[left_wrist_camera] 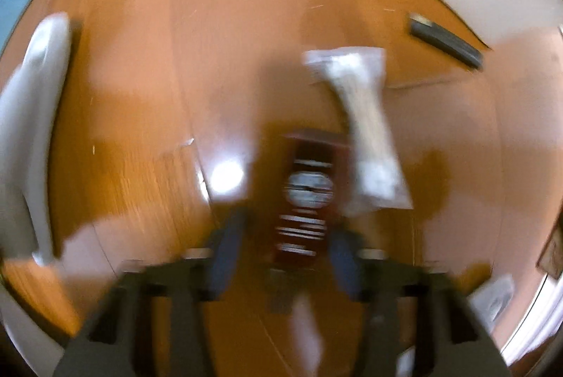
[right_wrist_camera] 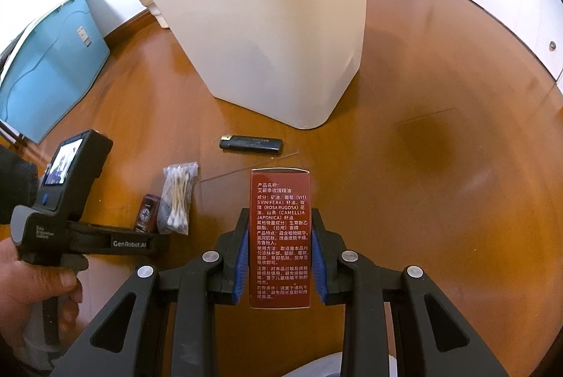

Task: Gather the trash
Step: 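Drop the dark red bottle and the red box into the wastebasket with both tools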

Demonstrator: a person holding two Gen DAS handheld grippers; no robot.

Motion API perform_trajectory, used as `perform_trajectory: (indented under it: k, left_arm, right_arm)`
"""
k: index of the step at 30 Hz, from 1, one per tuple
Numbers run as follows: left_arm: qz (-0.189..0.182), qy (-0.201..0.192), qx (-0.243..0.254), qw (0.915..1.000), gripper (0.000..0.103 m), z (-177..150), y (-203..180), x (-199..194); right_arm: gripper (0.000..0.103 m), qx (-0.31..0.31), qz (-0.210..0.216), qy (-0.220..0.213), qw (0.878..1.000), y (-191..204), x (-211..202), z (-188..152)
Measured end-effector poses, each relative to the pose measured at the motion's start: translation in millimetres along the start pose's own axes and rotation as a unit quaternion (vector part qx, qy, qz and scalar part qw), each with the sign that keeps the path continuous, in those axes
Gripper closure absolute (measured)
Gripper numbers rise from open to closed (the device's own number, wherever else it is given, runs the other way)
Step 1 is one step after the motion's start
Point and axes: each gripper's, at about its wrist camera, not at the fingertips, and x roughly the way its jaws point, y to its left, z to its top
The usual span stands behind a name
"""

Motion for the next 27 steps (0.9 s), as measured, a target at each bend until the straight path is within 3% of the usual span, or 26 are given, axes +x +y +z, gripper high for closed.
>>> perform_trajectory:
  k: [4, 8, 10, 14, 18, 20, 22, 24, 26, 27]
  left_arm:
    - [-0.032, 0.014, 0.015, 0.9993, 0.073, 2.4, 3.8, -3.8]
    - [-0.050, -0.029, 0.063, 0.9963, 0.073, -1.7, 10.6, -54.6]
    - [-0.061, -0.072, 0.108, 0.9897, 0.074, -3.2, 2.5, -95.6]
    - [-0.120, -0.143, 0.172, 0.9673, 0.074, 8.1, -30.3, -176.5]
    - [-0.195, -0.234, 0.199, 0.9314, 0.074, 49.6, -48.2, -278.8]
    - [-0.201, -0.287, 0.214, 0.9121, 0.073, 80.5, -50.8, -318.6]
    - [-0.183, -0.312, 0.232, 0.9029, 0.073, 115.7, -56.7, -336.6]
    - [-0.159, -0.294, 0.244, 0.9104, 0.073, 155.5, -65.3, -329.6]
    - [-0.136, -0.227, 0.251, 0.9309, 0.074, 206.4, -76.3, -298.3]
    - [-0.123, -0.207, 0.255, 0.9365, 0.074, 215.7, -75.8, -284.0]
  right_arm:
    - [0.073, 0.007, 0.006, -0.008, 1.000, 2.4, -5.4, 2.5]
    - [0.073, 0.004, 0.006, -0.018, 1.000, 8.3, -14.2, 6.1]
    - [0.073, 0.003, 0.009, -0.023, 1.000, 11.3, -18.3, 8.0]
    - [0.073, 0.007, 0.008, -0.039, 0.999, 13.9, -29.7, 13.5]
    - [0.073, 0.033, -0.013, -0.072, 0.997, 4.3, -55.3, 21.7]
    - [0.073, 0.053, -0.022, -0.099, 0.993, -6.3, -77.6, 27.5]
    - [0.073, 0.066, -0.029, -0.120, 0.990, -16.6, -96.0, 32.8]
    - [0.073, 0.073, -0.036, -0.137, 0.987, -26.0, -109.7, 38.0]
    - [0.073, 0.077, -0.042, -0.143, 0.986, -33.6, -115.9, 42.2]
    - [0.073, 0.081, -0.043, -0.145, 0.985, -36.9, -117.0, 42.6]
